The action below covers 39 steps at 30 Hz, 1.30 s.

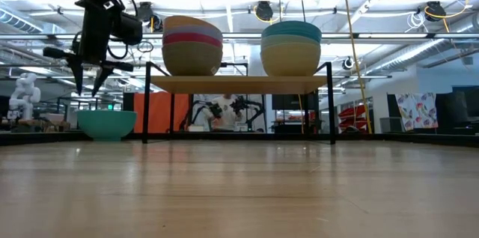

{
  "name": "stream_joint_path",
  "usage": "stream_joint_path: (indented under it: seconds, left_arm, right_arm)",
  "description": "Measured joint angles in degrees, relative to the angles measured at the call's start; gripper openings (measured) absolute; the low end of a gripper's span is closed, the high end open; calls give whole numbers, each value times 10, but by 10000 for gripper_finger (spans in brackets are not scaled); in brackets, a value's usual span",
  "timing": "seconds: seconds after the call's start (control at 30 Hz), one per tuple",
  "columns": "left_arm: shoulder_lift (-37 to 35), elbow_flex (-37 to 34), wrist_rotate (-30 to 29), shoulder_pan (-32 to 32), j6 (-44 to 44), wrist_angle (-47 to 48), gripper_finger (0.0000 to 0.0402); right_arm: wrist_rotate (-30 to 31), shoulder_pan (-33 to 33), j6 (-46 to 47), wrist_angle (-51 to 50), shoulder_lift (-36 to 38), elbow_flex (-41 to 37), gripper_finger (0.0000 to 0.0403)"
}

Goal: Place and stack bowls onto a shelf
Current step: Stack the light blue bowl on top of the blue bowl on the shelf

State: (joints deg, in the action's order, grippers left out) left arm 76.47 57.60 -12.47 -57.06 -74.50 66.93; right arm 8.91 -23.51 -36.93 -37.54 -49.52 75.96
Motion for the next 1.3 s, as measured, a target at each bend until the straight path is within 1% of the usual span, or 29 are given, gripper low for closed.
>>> stream_joint_path:
  seconds: [0.3,0.57,0.67,0.77,0.83,1.07,1.17,1.3]
  left_arm:
    - [0,-51,6,-11,-13,-61,131]
    - [0,-94,5,-11,-8,-144,131]
    - [0,-103,5,-11,-7,-153,131]
    - [0,-102,7,-11,7,-161,131]
    - [0,-96,19,-11,20,-161,131]
    - [-1,-55,20,-11,59,-163,131]
    - [-1,-46,5,-11,58,-163,131]
    - [0,-46,4,-11,43,-154,131]
  right_arm:
    - [0,0,0,0,0,0,102]
    - [0,0,0,0,0,0,102]
    - [0,0,0,0,0,0,102]
    - [0,0,0,0,0,0,102]
    - [0,0,0,0,0,0,102]
    - [0,0,0,0,0,0,102]
    - [0,0,0,0,0,0,102]
    - [0,0,0,0,0,0,102]
